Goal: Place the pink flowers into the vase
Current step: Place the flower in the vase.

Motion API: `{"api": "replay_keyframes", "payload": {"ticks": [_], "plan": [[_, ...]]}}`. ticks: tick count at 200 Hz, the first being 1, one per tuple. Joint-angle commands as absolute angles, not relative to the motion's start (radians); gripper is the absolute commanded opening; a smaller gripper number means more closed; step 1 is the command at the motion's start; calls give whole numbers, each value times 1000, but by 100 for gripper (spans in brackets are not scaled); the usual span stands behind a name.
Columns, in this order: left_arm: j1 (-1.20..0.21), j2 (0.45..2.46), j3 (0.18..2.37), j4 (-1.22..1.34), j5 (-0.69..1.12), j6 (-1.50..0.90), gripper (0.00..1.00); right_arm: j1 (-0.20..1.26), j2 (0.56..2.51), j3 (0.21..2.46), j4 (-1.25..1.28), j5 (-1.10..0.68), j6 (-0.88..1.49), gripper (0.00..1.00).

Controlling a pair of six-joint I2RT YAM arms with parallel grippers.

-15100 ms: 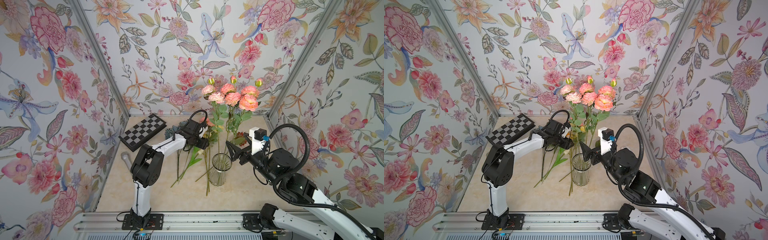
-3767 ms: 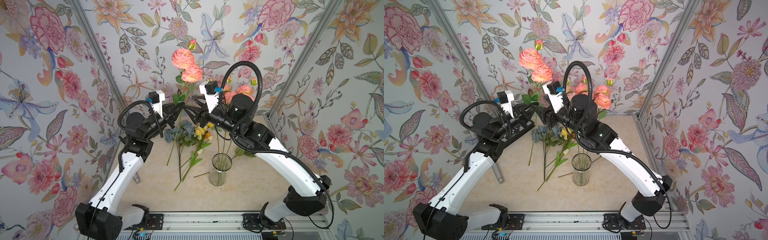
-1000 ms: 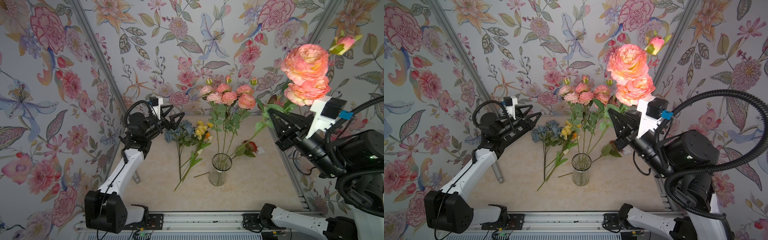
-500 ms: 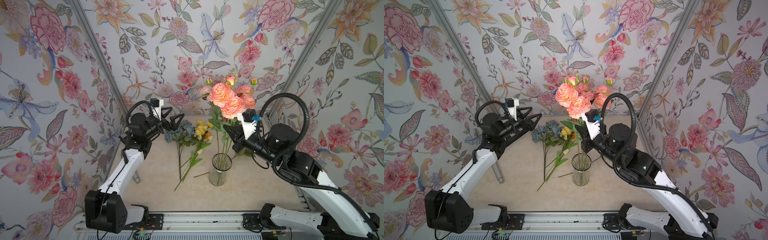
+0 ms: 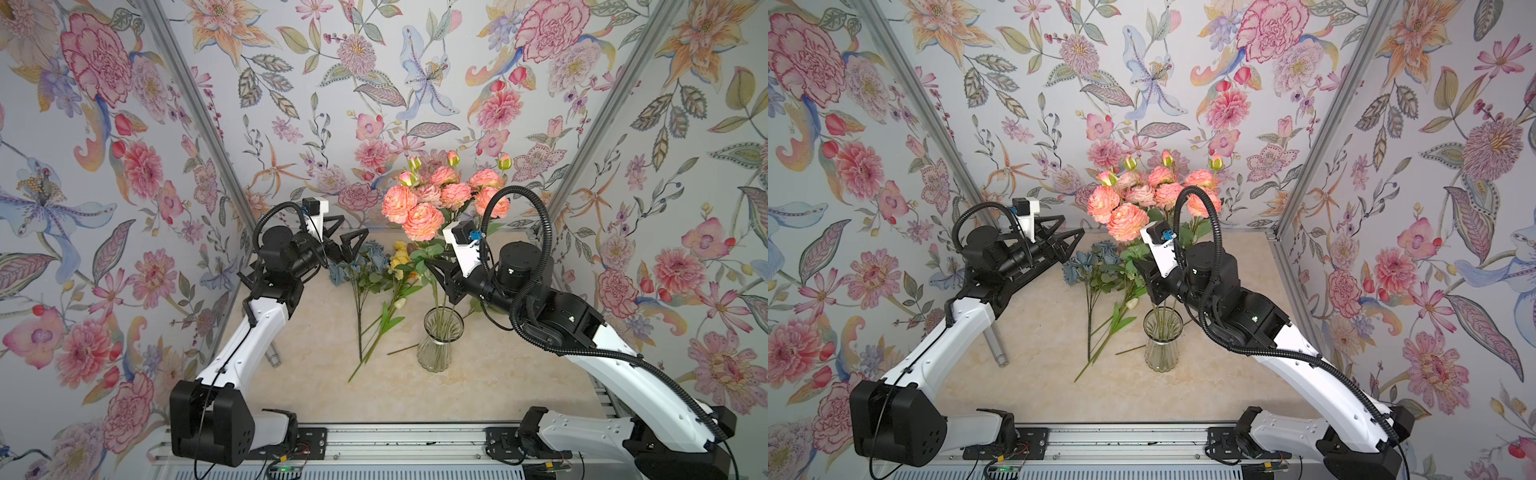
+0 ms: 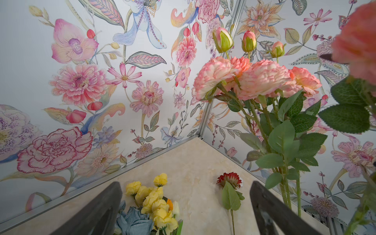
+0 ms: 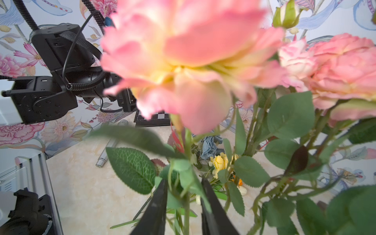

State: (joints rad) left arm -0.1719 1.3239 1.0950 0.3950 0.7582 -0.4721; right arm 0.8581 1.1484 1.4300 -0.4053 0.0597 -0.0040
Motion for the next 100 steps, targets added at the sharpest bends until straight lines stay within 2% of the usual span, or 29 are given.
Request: {"api": "replay_keyframes", "payload": {"ticks": [1, 52, 100], "plan": [[-163, 1325, 1090, 370, 739, -430, 99, 847, 1138, 1429, -371, 60, -9, 38], [-163, 1338, 1118, 333, 704, -417, 99, 842, 1081, 1452, -371, 88, -22, 52], [-163, 1327, 1179, 121, 439, -341, 99, 842, 988, 1473, -373, 140, -55, 70]]}}
